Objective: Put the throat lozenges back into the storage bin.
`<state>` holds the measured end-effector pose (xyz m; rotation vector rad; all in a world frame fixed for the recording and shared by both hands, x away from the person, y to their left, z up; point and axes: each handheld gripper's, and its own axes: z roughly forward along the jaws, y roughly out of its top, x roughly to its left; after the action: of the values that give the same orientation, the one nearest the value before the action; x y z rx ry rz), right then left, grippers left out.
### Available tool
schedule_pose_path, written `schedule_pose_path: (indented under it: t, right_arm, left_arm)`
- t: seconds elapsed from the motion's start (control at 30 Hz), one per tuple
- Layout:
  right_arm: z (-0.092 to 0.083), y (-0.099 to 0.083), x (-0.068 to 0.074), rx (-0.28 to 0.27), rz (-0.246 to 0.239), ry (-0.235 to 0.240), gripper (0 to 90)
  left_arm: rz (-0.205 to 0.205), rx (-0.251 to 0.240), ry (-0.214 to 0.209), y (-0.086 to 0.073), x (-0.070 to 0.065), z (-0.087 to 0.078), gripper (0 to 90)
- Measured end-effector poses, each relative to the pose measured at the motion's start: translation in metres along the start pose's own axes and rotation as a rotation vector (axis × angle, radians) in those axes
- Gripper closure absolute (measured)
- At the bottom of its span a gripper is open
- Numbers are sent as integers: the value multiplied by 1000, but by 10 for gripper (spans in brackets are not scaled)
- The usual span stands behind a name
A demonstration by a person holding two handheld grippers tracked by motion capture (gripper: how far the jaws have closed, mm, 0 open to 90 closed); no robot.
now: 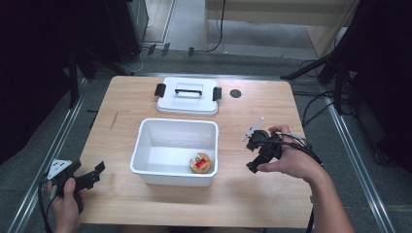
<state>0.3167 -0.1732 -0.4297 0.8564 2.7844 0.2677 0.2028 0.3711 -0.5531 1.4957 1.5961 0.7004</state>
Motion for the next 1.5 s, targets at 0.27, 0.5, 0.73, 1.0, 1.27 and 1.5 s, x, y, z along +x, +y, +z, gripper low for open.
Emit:
schedule_pose_path:
  t: [0.27,0.5,0.73,1.0,1.27,1.5]
  right_arm:
    - [7,-26,-11,-20,91,-9,37]
    - [12,-50,-24,-64,218,-36,5]
    - [23,-80,-33,-85,323,-56,0]
    - [30,-114,-37,-168,406,-109,0]
    - [40,-142,-34,-272,462,-155,0]
    - [49,-164,-26,-376,504,-181,0]
  left_arm:
    - [2,3,-1,0,0,0,77]
    - [3,0,0,0,-1,0,78]
    - [2,0,1,0,0,-1,77]
    - [4,-1,1,0,-1,0,78]
    - [8,0,3,0,-1,0,77]
    - [8,2,4,0,-1,0,77]
